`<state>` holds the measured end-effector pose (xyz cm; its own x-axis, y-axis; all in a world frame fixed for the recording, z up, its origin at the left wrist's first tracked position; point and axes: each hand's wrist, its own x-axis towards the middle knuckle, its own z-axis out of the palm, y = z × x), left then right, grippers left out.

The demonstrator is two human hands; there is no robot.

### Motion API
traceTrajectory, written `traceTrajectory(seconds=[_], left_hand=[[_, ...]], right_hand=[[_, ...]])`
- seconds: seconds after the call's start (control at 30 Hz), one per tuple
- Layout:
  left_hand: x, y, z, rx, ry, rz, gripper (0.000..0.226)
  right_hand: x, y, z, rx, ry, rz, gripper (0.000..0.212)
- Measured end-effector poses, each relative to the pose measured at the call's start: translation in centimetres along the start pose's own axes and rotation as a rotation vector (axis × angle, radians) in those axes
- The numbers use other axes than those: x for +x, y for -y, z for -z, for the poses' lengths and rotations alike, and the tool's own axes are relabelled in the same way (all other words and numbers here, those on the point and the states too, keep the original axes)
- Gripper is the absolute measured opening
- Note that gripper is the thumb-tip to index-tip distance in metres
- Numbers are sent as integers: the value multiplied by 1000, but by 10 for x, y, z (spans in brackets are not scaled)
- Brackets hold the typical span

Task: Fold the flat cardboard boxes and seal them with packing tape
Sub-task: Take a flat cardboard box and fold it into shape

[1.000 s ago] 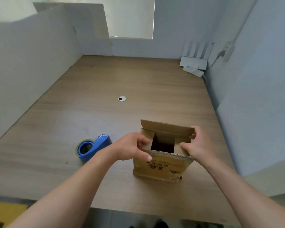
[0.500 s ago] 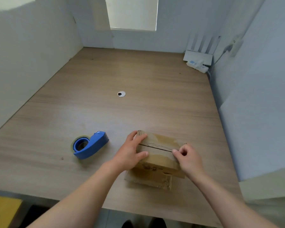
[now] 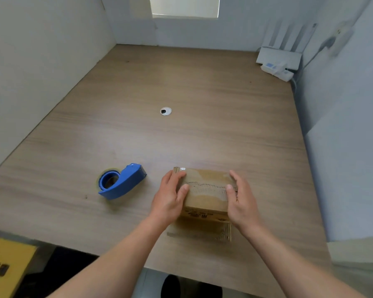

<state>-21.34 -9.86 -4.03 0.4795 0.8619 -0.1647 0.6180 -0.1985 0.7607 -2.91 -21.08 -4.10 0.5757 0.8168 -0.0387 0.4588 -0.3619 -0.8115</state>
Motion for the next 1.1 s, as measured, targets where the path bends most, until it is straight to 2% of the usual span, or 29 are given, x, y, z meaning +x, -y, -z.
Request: traceTrajectory(seconds=[0.13, 0.33, 0.4, 0.47, 0.53, 0.67, 0.77, 0.8, 0.87, 0.93, 1.0, 1.1], left_hand=[[10, -3, 1, -107, -147, 37, 11], [18, -1, 3, -56, -223, 30, 10], [21, -1, 5, -52, -220, 16, 10], [26, -1, 9, -43, -207, 7, 11], [30, 0, 15, -40, -195, 2, 11], [33, -1, 21, -31, -172, -28, 14], [35, 3, 23, -58, -103, -74, 10], [35, 7, 27, -89, -88, -95, 14], [32, 22, 44, -105, -136, -141, 37], [28, 52, 67, 34, -289, -182, 51], [25, 91, 86, 272, -399, -138, 54], [22, 129, 102, 519, -285, 76, 69]], right_hand=[[4, -2, -9, 35, -14, 23, 36], [9, 7, -14, -21, -45, 7, 35], [12, 12, -12, -165, 1, 15, 40], [13, 18, -13, -438, -13, 54, 43], [13, 31, -16, -596, -61, 180, 44], [13, 44, -34, -612, 14, 415, 47], [13, 41, -40, -568, 23, 405, 42], [14, 41, -40, -542, 17, 394, 40], [15, 43, -39, -506, 11, 383, 39], [15, 46, -39, -490, 3, 378, 39], [16, 46, -40, -479, -7, 378, 39], [17, 44, -41, -481, -11, 375, 39]])
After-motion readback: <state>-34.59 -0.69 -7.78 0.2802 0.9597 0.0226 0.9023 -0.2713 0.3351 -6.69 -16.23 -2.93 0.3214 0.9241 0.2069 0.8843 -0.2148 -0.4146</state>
